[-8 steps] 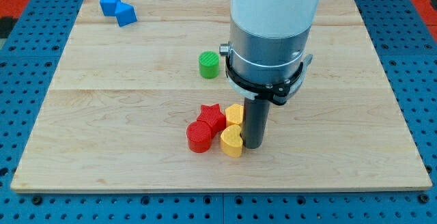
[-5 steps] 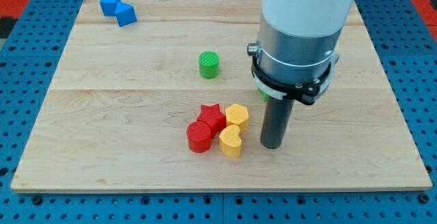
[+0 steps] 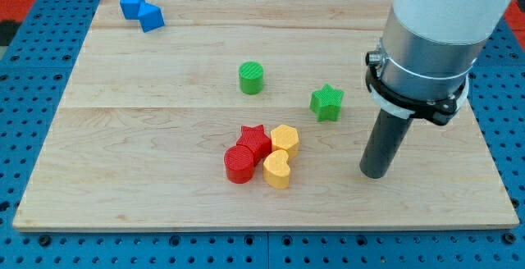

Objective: Move your arm towards the green star

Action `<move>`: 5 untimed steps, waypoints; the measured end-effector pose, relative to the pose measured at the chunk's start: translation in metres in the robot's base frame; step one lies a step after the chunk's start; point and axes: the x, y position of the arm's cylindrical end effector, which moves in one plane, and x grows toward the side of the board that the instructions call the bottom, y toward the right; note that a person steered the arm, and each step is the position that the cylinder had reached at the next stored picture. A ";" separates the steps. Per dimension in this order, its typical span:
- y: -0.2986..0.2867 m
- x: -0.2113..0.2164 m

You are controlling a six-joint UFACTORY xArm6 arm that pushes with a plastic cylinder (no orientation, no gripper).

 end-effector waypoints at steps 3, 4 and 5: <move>0.020 0.000; 0.021 -0.008; 0.033 -0.015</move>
